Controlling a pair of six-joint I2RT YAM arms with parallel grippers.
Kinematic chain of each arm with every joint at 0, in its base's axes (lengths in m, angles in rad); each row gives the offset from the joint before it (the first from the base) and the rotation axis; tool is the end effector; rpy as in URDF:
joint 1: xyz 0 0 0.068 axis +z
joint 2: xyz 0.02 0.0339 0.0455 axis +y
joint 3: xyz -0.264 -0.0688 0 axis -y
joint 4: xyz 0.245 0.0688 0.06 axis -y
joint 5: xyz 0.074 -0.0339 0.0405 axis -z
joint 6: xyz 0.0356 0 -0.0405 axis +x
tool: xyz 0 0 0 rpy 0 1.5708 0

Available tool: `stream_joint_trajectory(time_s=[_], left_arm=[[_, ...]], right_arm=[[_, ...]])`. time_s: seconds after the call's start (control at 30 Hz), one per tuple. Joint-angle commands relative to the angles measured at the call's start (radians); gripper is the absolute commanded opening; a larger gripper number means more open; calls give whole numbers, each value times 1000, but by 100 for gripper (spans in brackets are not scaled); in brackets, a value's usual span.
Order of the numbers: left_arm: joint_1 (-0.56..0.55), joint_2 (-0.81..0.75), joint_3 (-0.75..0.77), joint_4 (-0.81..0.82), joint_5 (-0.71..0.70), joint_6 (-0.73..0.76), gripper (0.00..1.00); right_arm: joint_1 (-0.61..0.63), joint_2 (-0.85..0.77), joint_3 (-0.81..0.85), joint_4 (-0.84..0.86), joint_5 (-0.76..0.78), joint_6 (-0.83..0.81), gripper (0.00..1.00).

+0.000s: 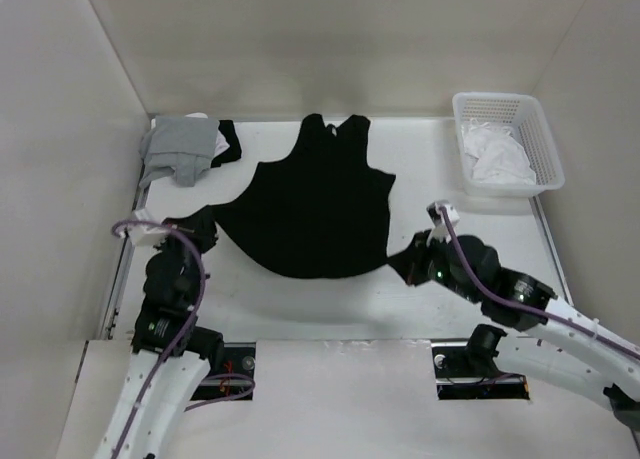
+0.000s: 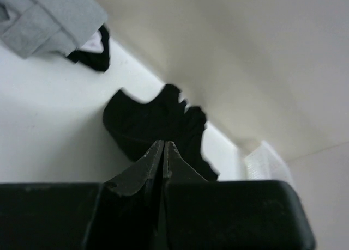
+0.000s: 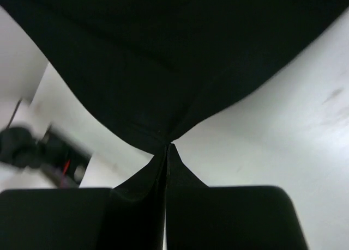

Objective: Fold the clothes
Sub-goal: Flatten the tank top out, then fold the tank top

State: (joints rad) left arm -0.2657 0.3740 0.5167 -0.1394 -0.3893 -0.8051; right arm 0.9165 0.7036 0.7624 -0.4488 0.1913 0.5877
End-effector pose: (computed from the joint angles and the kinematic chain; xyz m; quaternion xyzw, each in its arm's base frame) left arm 0.1147 -0.0172 0.3045 -0.3166 0.6311 -0.2371 0.6673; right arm 0.1031 0.1232 0.3172 -0.0829 0.8245 0.3206 0.4589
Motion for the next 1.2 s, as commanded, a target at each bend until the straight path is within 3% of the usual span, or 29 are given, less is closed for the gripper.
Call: stream_joint_trajectory(time_s=[0.0, 0.17, 0.27, 0.37, 0.5, 0.6, 0.7, 0.9, 1.17], left_arm=[[-11, -159, 42, -225, -5, -39, 1], [-17, -293, 80, -452, 18, -75, 2], [-8, -273, 68, -450, 21, -78, 2], [-7, -190, 34, -366, 26, -82, 2], [12, -6, 16, -141, 1, -77, 2], [35, 200, 49, 68, -14, -85, 2], [49, 402, 129, 233, -32, -77, 2], [133, 808, 322, 409, -31, -83, 2], [161, 1271, 669, 458, -16, -29, 2]], right_arm=[[151, -102, -93, -112, 59, 208, 0], [409, -274, -133, -301, 203, 461, 0], [523, -291, -138, -321, 311, 534, 0], [533, -198, -103, -312, 352, 503, 0], [297, -60, -55, -197, 289, 307, 0], [-14, 55, -15, -23, 116, 117, 0], [-272, 192, 49, 115, -39, 31, 0], [-494, 492, 216, 274, -167, -25, 0], [-655, 925, 544, 377, -305, -19, 0]])
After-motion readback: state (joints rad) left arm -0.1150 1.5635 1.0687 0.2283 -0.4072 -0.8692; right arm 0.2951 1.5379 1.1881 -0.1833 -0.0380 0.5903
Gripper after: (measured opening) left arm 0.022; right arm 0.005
